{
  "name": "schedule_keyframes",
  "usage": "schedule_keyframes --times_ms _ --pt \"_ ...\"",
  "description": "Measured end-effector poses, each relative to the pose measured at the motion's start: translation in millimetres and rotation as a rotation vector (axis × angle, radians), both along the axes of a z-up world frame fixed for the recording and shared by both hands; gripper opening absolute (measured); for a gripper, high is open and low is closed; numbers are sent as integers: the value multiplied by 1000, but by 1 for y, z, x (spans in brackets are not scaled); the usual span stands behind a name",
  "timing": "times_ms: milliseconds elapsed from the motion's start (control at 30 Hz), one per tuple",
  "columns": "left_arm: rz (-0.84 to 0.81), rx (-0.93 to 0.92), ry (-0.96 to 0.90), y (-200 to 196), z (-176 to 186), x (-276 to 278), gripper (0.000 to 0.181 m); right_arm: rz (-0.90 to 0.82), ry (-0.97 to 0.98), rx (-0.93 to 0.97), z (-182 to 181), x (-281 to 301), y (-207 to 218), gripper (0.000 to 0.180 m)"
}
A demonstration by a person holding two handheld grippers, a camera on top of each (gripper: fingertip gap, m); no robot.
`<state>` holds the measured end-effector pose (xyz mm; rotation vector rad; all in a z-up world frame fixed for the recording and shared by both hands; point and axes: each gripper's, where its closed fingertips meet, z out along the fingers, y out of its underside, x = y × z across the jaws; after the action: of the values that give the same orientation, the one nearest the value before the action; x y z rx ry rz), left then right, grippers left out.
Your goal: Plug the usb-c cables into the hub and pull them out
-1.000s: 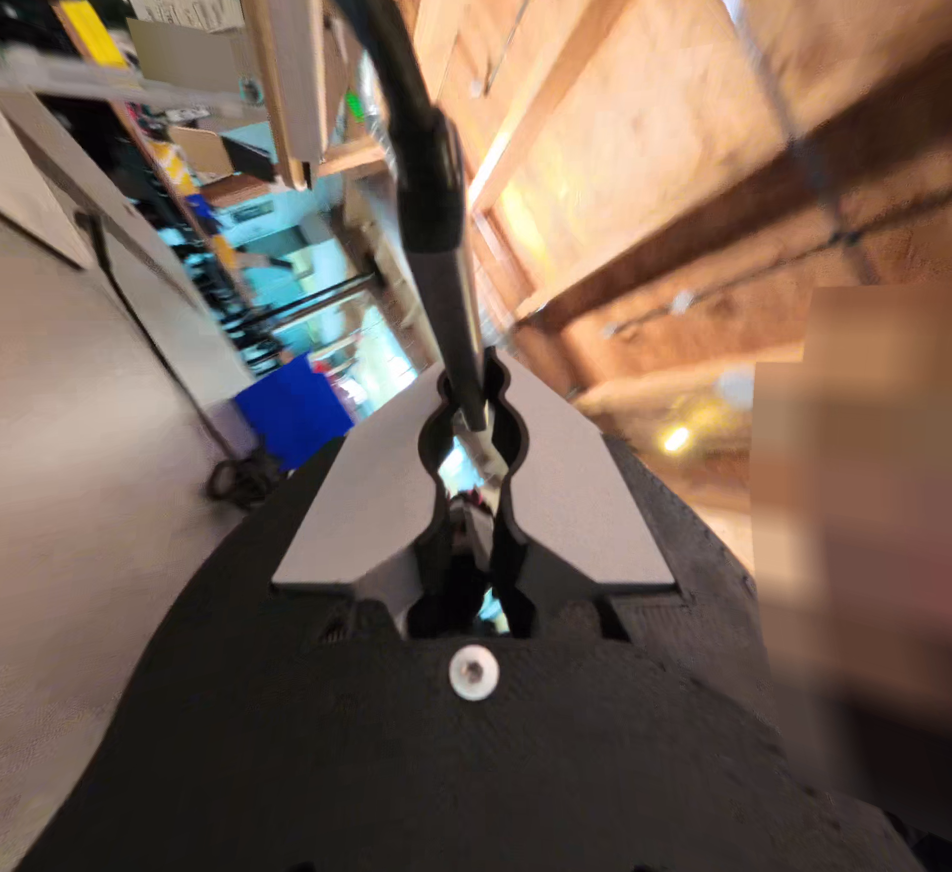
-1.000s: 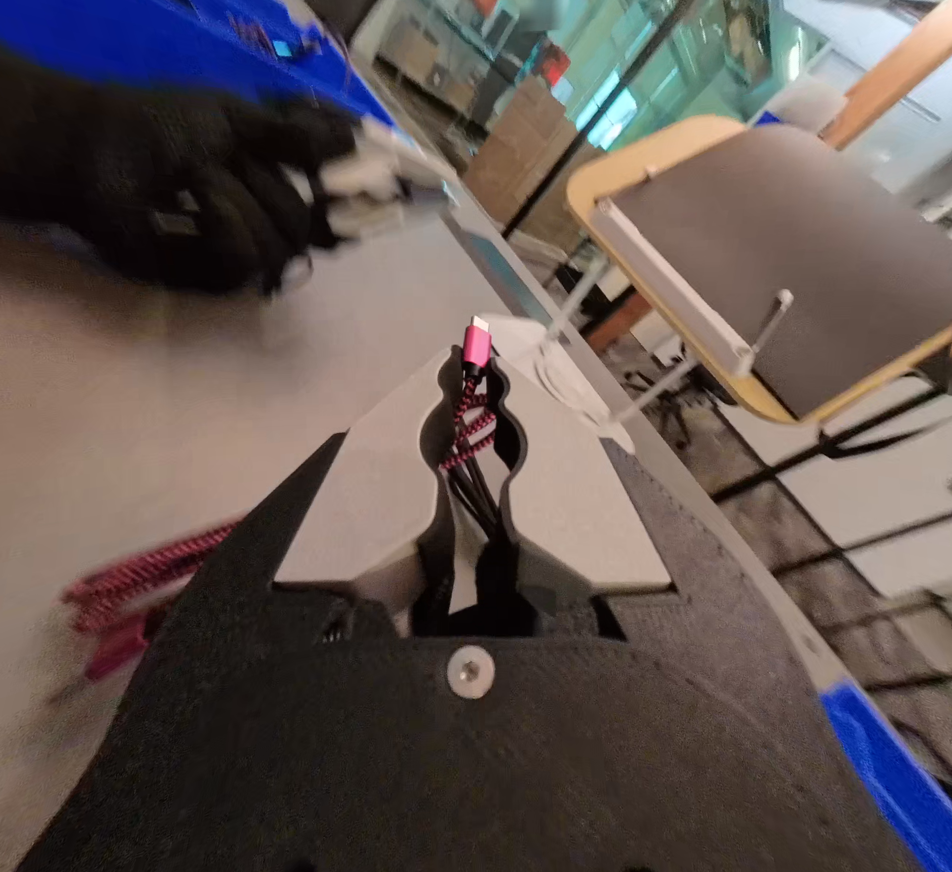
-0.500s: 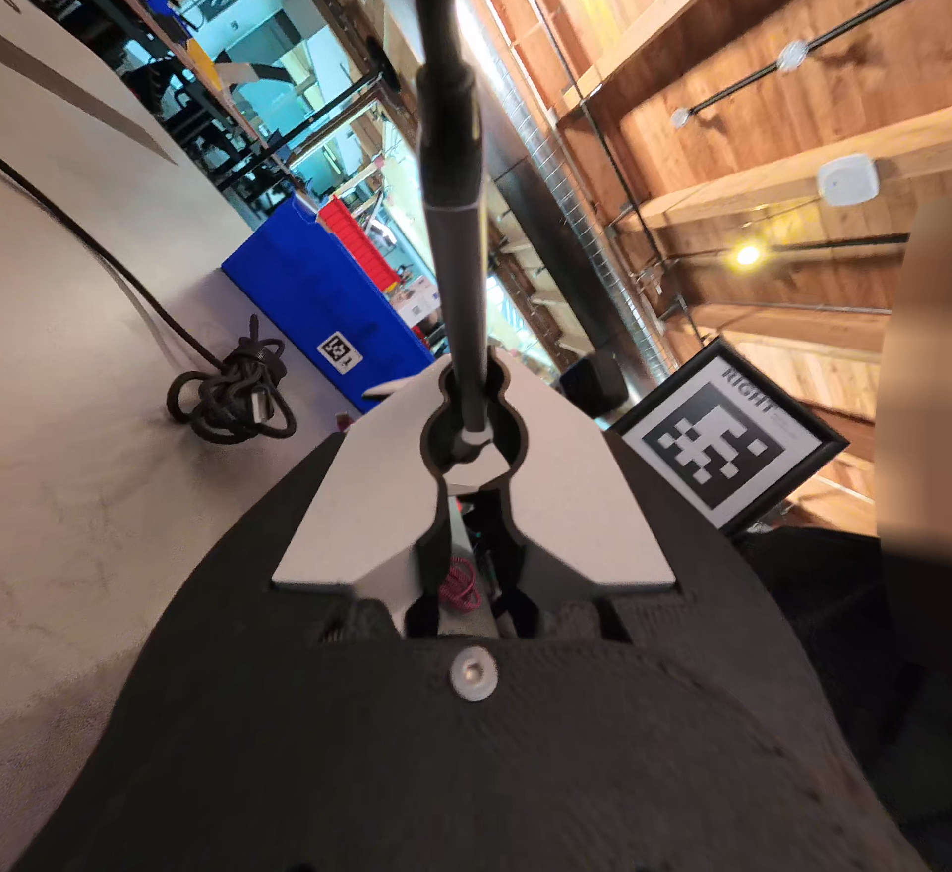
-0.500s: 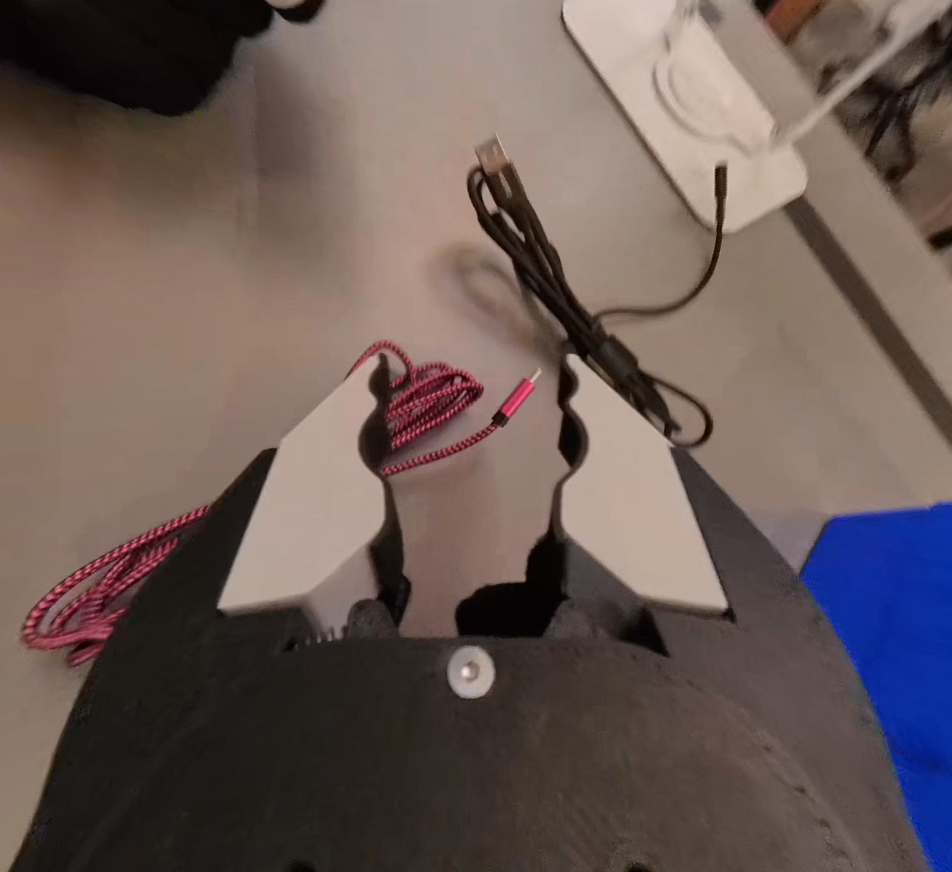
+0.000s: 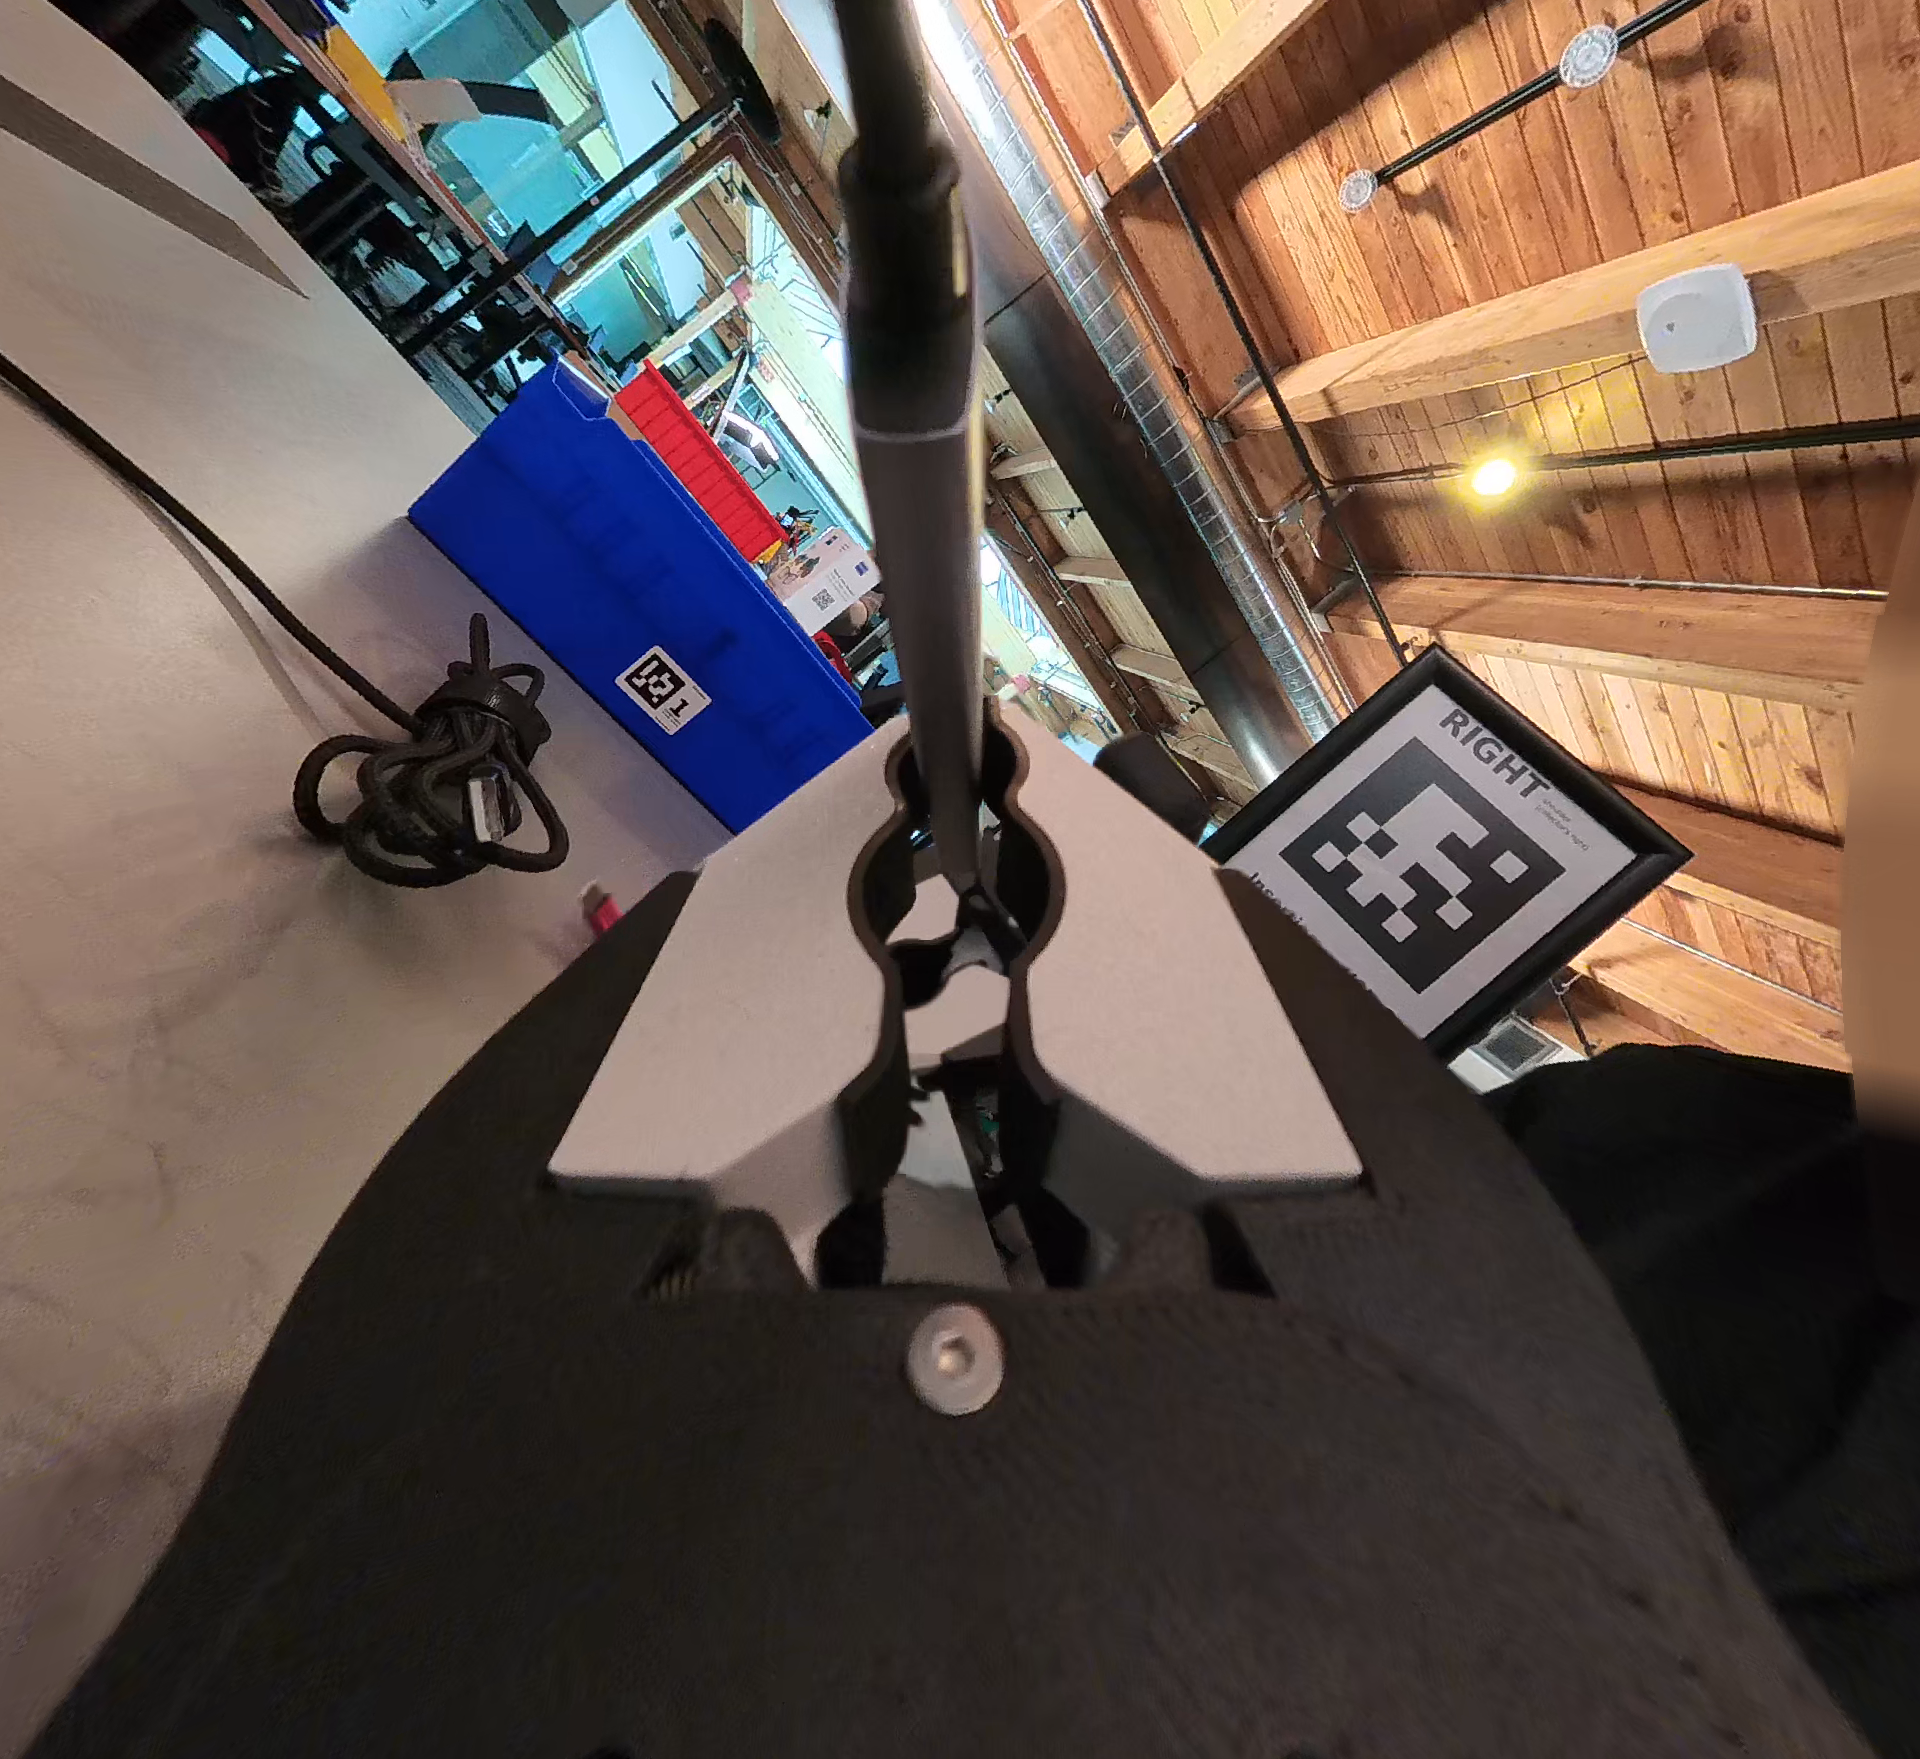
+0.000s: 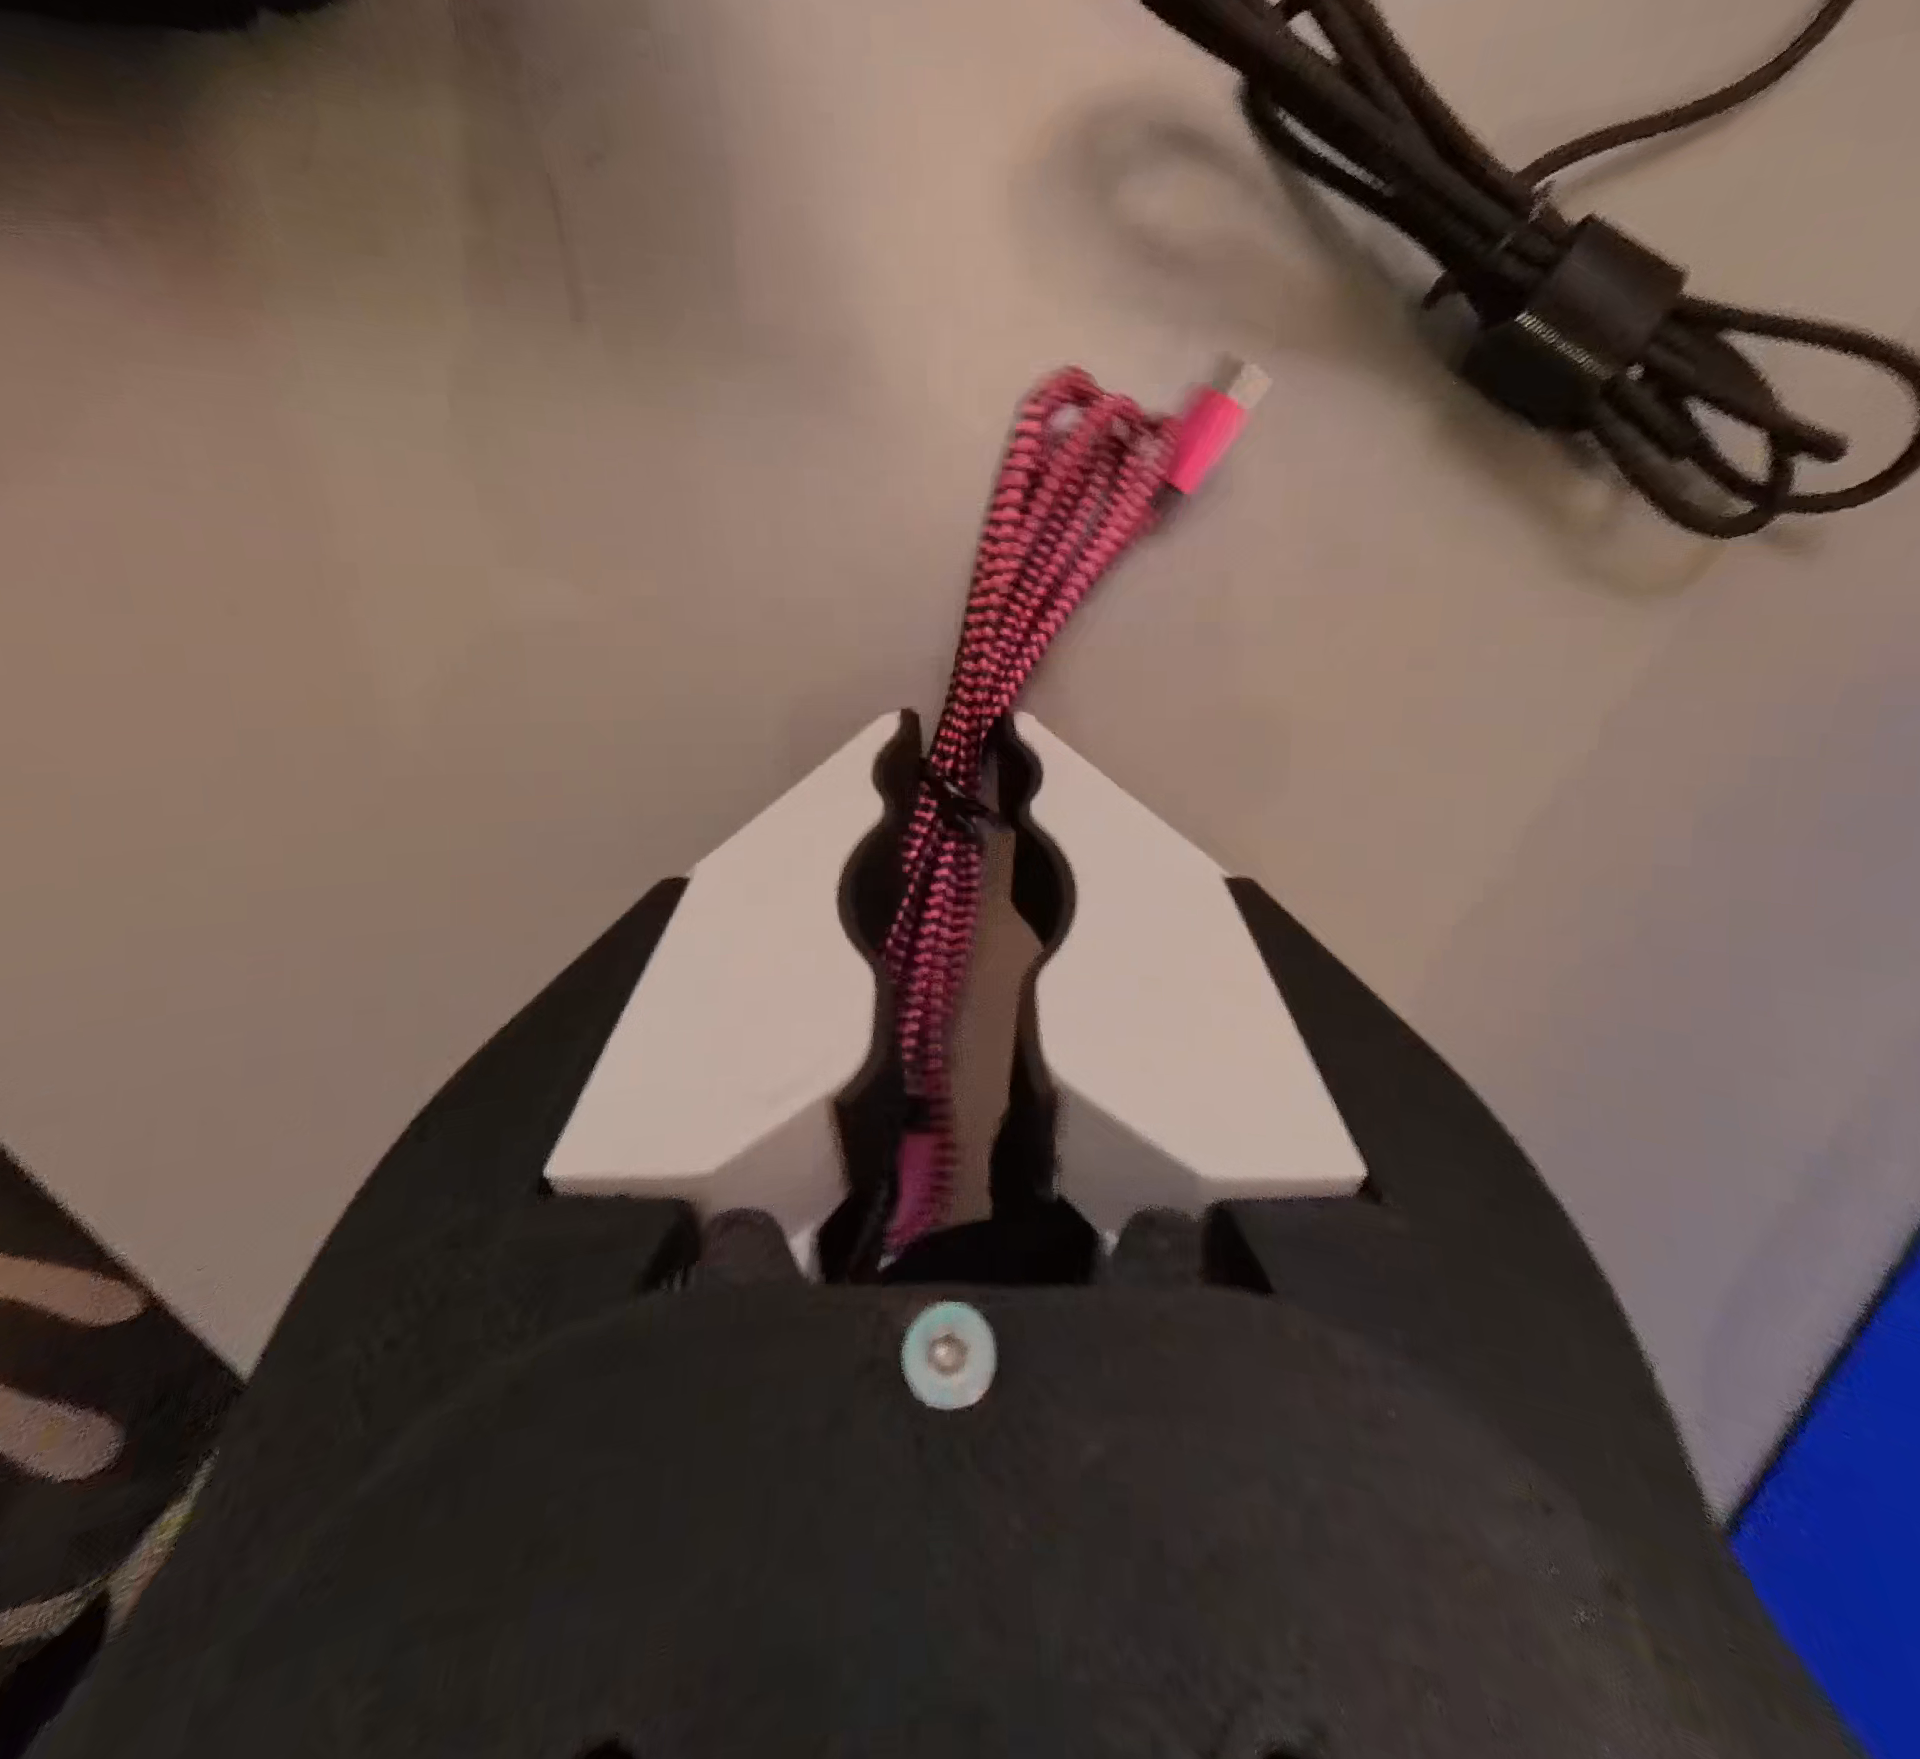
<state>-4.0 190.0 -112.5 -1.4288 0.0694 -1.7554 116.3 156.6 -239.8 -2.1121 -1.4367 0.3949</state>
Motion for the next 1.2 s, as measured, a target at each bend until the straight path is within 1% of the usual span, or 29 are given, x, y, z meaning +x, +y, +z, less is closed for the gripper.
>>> schedule_keyframes --times_ms 67,167,333,367,433,533,567,633,733,867,1000,1100,1133,1200 --pt "3 1 -10 1 1 -1 7 21 6 6 4 0 2 10" --pt "2 4 -21 0 2 -2 7 38 46 80 32 6 12 6" --pt "4 9 -24 1 3 -2 7 87 125 280 121 37 51 6" --pt "2 10 -25 1 4 -2 7 73 102 305 135 49 63 6" --pt "1 9 -29 2 4 -2 7 78 41 412 163 75 87 7" --pt "1 11 -31 2 4 -2 8 12 -42 464 190 119 123 7" --pt "1 11 -31 2 4 -2 7 26 -64 472 194 132 129 6" --pt "-2 12 -31 2 4 -2 7 42 -125 434 189 161 136 6" --pt "-1 11 -32 2 4 -2 7 53 -209 365 163 204 144 6" --pt "-5 14 -30 2 4 -1 7 123 -250 216 111 232 139 6" --pt "-13 22 -29 1 5 0 7 160 -396 96 50 250 146 7" --pt "-12 27 -38 0 6 -1 7 171 -490 53 17 256 157 7" --pt "-13 28 -40 0 6 -1 6 169 -529 42 10 260 159 10" --pt "-13 32 -42 0 6 -1 7 126 -564 69 12 265 167 35"
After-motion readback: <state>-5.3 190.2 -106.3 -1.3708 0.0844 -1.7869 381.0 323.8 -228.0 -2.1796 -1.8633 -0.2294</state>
